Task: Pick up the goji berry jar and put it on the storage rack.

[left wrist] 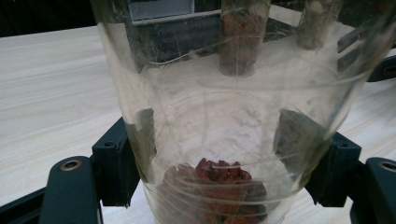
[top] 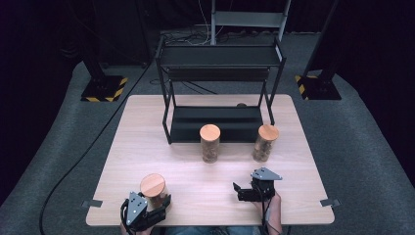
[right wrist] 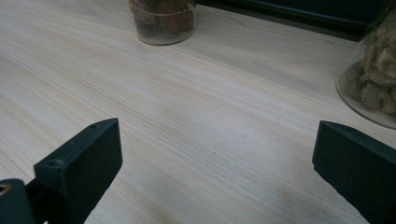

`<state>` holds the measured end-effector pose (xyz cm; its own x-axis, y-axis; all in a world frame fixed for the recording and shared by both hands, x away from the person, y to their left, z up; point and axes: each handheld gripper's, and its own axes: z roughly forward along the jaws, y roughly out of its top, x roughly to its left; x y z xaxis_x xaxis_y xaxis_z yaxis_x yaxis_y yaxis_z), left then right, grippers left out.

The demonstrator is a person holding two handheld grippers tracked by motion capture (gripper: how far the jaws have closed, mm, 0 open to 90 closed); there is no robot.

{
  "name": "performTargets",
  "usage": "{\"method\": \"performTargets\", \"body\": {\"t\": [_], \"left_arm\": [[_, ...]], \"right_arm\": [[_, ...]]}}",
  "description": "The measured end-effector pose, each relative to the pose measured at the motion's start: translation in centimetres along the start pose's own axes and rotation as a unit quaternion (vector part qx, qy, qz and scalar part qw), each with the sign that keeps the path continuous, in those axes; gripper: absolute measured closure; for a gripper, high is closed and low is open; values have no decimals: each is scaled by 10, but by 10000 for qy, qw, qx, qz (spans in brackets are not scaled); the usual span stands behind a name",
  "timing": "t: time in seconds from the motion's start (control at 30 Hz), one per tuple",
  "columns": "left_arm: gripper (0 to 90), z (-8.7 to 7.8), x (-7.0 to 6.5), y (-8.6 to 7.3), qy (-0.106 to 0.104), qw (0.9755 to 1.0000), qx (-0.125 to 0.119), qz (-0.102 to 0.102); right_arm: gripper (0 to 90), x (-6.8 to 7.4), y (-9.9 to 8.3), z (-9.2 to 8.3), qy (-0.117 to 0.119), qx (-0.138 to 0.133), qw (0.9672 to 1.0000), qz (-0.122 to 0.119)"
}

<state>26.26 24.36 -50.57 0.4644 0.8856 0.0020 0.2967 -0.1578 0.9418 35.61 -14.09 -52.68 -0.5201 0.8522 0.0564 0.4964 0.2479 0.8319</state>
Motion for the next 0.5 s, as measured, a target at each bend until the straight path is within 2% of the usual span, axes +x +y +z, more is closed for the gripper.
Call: {"method": "performTargets", "body": {"t": [0.5], "left_arm": [[250,10,5,11,-27,10000,-60,-17]], "right_arm": [[6,1,0,1,32,26,10000,-49]]}}
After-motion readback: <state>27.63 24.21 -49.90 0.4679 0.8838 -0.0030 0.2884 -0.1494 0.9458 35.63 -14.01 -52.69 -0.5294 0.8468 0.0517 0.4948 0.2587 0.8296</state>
